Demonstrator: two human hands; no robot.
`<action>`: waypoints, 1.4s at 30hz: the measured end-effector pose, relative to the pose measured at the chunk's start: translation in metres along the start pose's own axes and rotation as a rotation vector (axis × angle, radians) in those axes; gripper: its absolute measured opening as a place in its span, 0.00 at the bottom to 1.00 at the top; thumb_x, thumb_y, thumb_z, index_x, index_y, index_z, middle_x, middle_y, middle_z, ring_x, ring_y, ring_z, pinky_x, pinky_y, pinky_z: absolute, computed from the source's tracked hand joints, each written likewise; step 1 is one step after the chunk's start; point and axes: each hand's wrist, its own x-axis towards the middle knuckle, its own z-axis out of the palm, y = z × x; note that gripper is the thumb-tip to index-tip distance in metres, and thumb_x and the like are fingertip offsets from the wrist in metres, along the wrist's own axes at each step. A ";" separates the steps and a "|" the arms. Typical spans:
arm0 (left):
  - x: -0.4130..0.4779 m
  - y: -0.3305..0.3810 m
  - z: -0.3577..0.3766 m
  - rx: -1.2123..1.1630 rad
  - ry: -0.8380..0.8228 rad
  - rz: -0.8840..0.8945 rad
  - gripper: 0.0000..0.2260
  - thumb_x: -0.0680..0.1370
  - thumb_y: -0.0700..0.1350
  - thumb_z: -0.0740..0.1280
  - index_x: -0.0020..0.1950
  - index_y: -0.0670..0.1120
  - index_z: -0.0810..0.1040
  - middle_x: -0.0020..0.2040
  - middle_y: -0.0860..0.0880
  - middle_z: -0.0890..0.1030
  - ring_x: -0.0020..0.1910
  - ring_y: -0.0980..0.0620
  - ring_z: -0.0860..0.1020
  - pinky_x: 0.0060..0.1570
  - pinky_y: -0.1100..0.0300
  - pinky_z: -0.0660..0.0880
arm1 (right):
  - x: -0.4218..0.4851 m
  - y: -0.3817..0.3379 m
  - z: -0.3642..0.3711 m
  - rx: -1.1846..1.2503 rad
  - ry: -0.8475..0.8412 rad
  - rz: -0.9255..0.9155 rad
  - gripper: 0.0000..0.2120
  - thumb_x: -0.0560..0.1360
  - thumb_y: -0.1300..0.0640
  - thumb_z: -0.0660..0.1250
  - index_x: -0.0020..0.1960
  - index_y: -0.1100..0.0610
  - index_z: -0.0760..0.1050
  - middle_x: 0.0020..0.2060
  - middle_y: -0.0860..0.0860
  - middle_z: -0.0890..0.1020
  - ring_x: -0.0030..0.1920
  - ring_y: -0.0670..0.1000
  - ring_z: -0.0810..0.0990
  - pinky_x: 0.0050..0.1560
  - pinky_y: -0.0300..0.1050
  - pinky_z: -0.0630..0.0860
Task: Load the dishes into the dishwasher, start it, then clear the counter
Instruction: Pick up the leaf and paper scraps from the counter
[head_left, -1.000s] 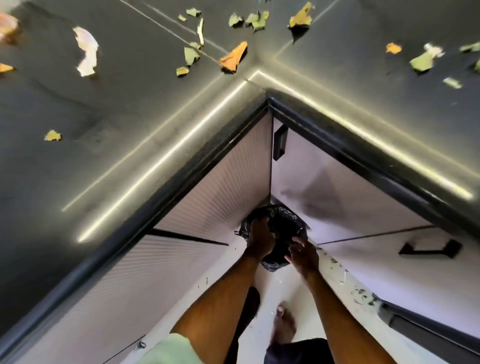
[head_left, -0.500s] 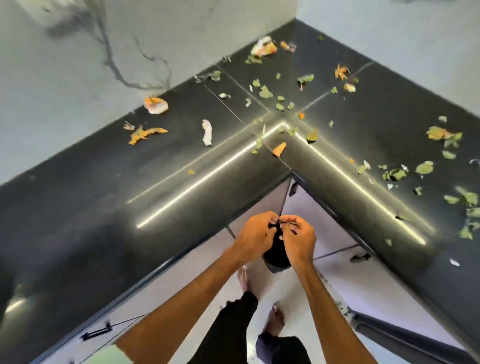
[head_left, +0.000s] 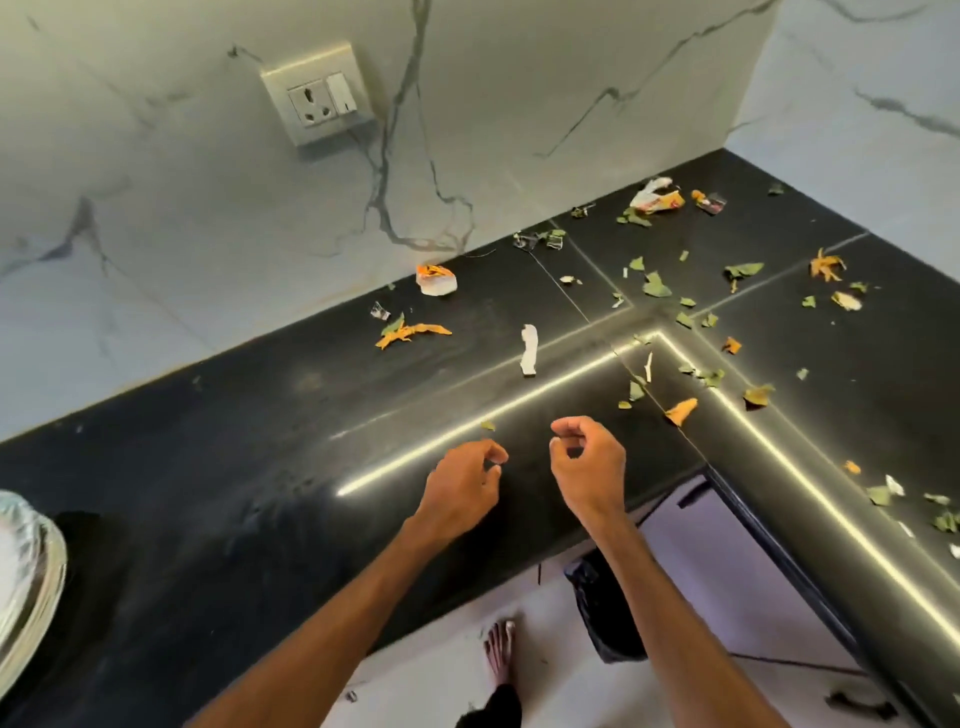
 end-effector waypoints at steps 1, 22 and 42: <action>0.009 -0.010 -0.001 0.003 0.005 -0.014 0.10 0.77 0.44 0.65 0.56 0.55 0.80 0.55 0.58 0.82 0.52 0.56 0.80 0.56 0.53 0.78 | 0.013 0.002 0.011 -0.031 -0.032 -0.010 0.11 0.75 0.61 0.71 0.57 0.54 0.79 0.50 0.47 0.81 0.49 0.44 0.80 0.55 0.48 0.80; 0.169 -0.066 -0.058 0.021 0.273 -0.043 0.08 0.78 0.42 0.65 0.49 0.55 0.80 0.48 0.60 0.80 0.42 0.60 0.76 0.44 0.59 0.77 | 0.186 -0.023 0.109 -0.648 -0.342 -0.234 0.17 0.76 0.69 0.64 0.31 0.56 0.69 0.37 0.52 0.70 0.33 0.53 0.71 0.30 0.40 0.65; 0.333 -0.052 -0.082 0.454 0.192 0.038 0.07 0.79 0.38 0.65 0.57 0.38 0.76 0.55 0.36 0.77 0.55 0.36 0.76 0.47 0.46 0.73 | 0.222 -0.013 0.099 -0.280 -0.137 -0.140 0.04 0.72 0.62 0.76 0.44 0.55 0.86 0.39 0.49 0.85 0.41 0.46 0.83 0.44 0.45 0.82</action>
